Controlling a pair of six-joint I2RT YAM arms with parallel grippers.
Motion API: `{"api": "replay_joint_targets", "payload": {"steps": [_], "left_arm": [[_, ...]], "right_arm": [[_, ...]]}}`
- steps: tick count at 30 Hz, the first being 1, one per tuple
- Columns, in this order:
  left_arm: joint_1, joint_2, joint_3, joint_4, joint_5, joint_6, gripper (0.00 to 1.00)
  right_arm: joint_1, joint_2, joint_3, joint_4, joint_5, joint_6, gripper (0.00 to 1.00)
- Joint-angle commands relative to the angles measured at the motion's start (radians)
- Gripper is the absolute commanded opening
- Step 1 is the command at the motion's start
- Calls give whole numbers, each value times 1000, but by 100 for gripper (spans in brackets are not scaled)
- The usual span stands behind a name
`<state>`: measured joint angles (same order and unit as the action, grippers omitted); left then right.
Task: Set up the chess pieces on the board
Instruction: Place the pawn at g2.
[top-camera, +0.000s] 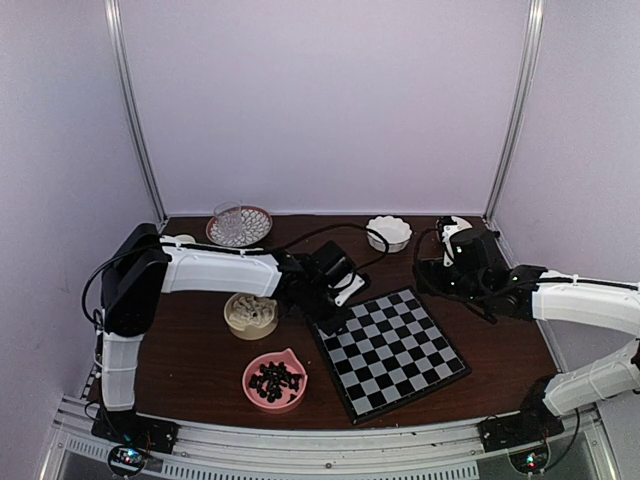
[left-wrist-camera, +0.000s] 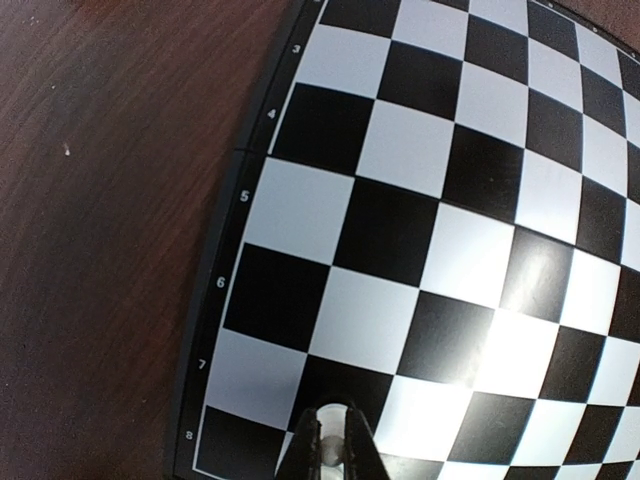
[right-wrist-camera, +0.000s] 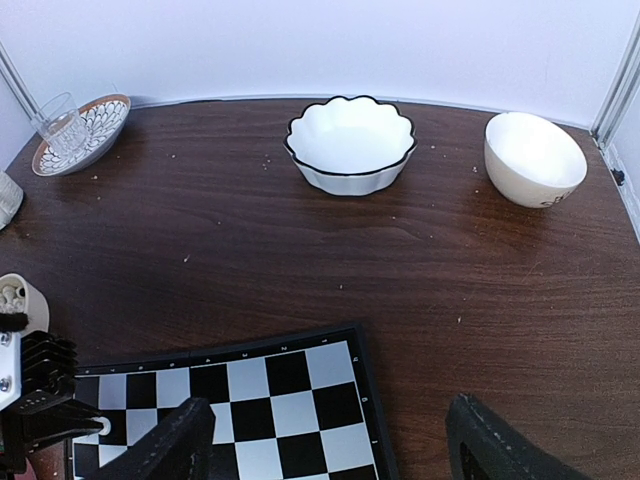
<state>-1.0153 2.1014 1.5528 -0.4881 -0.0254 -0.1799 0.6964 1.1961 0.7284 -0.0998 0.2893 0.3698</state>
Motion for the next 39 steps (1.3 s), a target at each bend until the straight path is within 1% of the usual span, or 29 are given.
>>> {"api": "replay_joint_targets", "payload": {"steps": [1,5,20,24,27,31,33,36,39], "left_arm": [[-4,17,31,-3,-6,15,4],[-4,19,33,-4,14,11,5],[-5,41,55,-10,12,12,6],[-5,42,59,-14,11,12,16],[-4,39,66,-22,9,11,19],[-5,24,70,-23,3,10,28],[-4,8,73,-26,-5,10,31],[-4,-55,74,-48,-35,12,32],[-4,-167,32,-47,-82,14,34]], "right_arm": [[8,-4,-6,14,15,4,83],[8,-3,-5,12,12,3,83],[8,-1,-3,12,10,3,83],[8,-1,-3,12,8,3,83],[8,-2,-3,12,7,3,83],[8,-4,-3,11,7,1,83],[8,-5,-3,11,6,1,83],[8,-5,-3,12,8,1,83],[8,-6,-6,13,9,1,83]]}}
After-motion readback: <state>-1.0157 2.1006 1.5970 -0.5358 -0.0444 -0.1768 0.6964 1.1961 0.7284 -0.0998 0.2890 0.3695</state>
